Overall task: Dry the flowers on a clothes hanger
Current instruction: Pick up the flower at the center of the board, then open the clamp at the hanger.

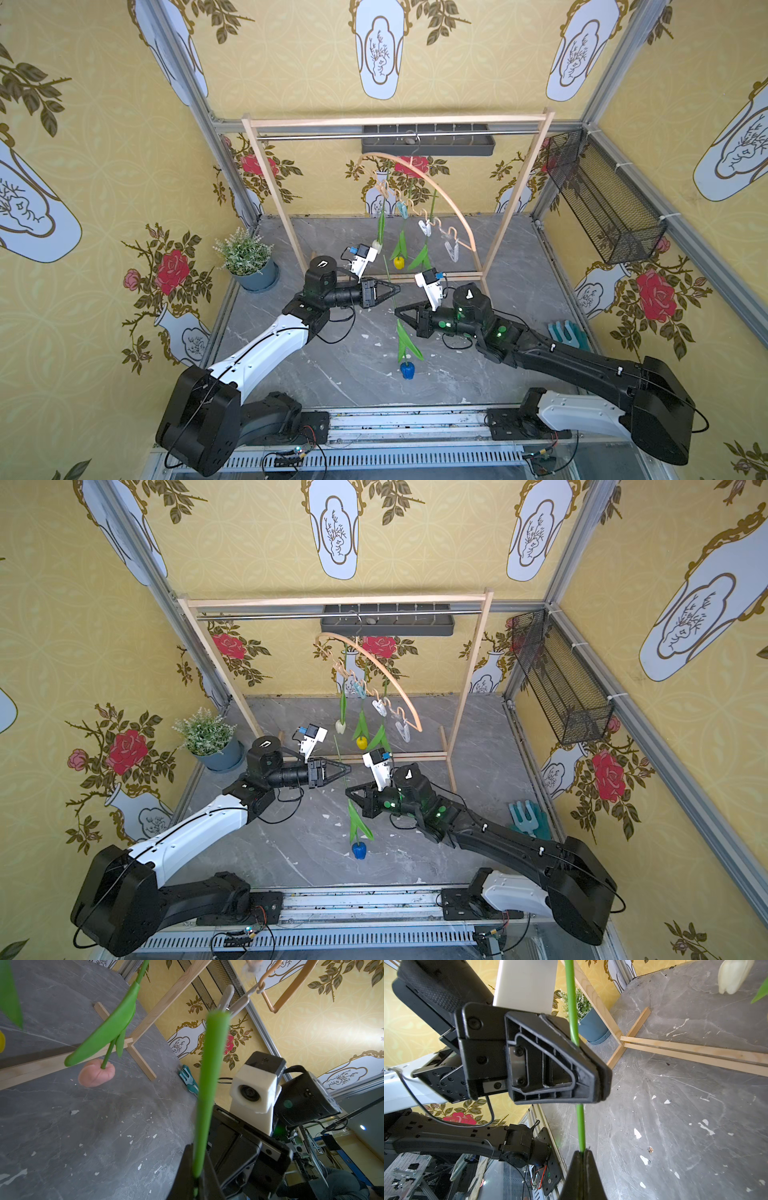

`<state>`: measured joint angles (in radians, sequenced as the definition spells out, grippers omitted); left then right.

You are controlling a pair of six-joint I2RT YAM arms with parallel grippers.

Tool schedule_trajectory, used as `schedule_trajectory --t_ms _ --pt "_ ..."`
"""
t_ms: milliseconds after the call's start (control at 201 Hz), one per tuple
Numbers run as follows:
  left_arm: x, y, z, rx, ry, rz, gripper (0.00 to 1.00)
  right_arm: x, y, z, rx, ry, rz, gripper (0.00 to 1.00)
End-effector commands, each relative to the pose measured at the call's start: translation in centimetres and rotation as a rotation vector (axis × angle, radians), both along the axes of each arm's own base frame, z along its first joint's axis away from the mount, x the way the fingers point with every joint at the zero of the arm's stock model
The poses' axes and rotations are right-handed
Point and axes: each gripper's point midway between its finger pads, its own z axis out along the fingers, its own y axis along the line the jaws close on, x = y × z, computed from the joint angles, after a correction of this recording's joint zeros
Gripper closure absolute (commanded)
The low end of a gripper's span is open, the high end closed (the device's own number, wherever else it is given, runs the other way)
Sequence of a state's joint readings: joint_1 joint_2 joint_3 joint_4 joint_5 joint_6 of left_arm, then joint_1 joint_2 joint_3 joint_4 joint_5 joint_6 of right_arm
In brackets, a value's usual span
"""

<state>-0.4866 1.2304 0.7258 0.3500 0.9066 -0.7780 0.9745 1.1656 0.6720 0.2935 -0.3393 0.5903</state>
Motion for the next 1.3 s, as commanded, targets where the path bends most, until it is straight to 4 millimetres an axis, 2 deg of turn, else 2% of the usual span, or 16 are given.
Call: schedule_trajectory --t_ms 0,60,169,274,413,642,727,812,1011,1299 --pt "0.4 0.1 0.8 -0.003 -0.039 0.018 1.0 -0.2 0.3 0.7 0.017 -0.021 0.01 1.0" --pt "0.8 0.3 1.0 0.018 -0.05 0.046 0.85 -0.4 0.4 0.2 -0.003 -0.024 0.009 1.0" --pt "1.2 0.8 2.0 0.061 -0.115 0.083 0.75 -1.5 0.5 -1.1 -0.06 -0.021 0.01 1.0" --pt "1.8 1.3 3.1 0.091 -0.178 0.132 0.6 -2.3 0.0 -2.1 -0.084 -0.006 -0.009 1.0" --pt "2.0 1.6 4.7 0.085 -0.254 0.154 0.53 -3.1 -1.7 -3.5 -0.134 0.008 -0.062 1.0" --pt "2.0 1.2 7.0 0.067 -0.336 0.147 0.5 -2.7 -5.4 -5.8 -0.262 0.043 -0.195 1.0" --pt "1.3 0.5 7.5 0.079 -0.409 0.143 0.49 -2.4 -6.8 -6.3 -0.296 0.055 -0.248 1.0" --pt "0.8 -0.3 7.7 0.087 -0.45 0.133 0.48 -2.2 -8.0 -6.9 -0.326 0.073 -0.298 1.0" --pt "1.4 -1.0 8.0 0.086 -0.453 0.149 0.45 -2.1 -10.6 -9.0 -0.403 0.142 -0.393 1.0" --pt "1.9 -3.5 8.4 0.084 -0.485 0.155 0.44 -0.5 -14.4 -9.2 -0.439 0.185 -0.581 1.0"
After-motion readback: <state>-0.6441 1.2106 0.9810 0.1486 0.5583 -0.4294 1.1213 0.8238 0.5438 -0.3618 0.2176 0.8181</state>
